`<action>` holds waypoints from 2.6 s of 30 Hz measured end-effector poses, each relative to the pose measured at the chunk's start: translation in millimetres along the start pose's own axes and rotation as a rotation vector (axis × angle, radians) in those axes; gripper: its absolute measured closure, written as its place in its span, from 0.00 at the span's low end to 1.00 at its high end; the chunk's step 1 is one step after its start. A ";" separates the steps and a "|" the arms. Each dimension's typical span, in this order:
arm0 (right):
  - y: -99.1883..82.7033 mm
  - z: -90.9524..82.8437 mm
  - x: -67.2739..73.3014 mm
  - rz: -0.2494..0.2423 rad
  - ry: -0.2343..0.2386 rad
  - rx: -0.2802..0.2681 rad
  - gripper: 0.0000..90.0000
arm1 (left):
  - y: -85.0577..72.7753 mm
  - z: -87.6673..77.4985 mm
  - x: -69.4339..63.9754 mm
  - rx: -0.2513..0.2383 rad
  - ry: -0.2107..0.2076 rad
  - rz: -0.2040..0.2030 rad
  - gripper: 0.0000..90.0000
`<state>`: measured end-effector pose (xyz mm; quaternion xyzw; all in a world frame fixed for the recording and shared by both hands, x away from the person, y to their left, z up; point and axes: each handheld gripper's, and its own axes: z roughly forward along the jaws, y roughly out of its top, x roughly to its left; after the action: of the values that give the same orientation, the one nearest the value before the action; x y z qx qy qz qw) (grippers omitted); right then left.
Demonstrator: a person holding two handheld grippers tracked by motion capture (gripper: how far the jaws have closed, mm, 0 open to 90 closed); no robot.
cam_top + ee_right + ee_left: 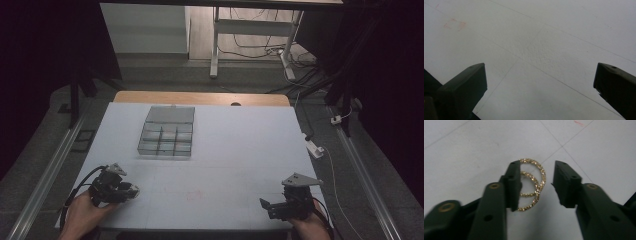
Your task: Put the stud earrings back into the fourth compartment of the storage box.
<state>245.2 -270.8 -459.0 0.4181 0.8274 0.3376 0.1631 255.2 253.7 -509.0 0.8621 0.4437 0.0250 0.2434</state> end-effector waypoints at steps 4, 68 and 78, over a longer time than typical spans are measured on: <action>0.1 0.2 0.4 -0.004 -0.001 0.002 0.00 | 2.9 4.8 1.8 0.029 0.008 -0.001 0.76; -0.1 -0.3 1.6 -0.014 -0.006 -0.004 0.00 | 36.1 -28.6 17.4 -0.282 -0.030 -0.010 0.96; -0.1 -0.3 1.4 -0.011 -0.007 -0.004 0.00 | 61.3 -27.6 25.1 -0.315 -0.039 -0.012 0.96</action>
<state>244.2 -269.8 -458.9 0.4143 0.8285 0.3369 0.1685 309.4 254.3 -461.9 0.8109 0.4347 0.0760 0.3842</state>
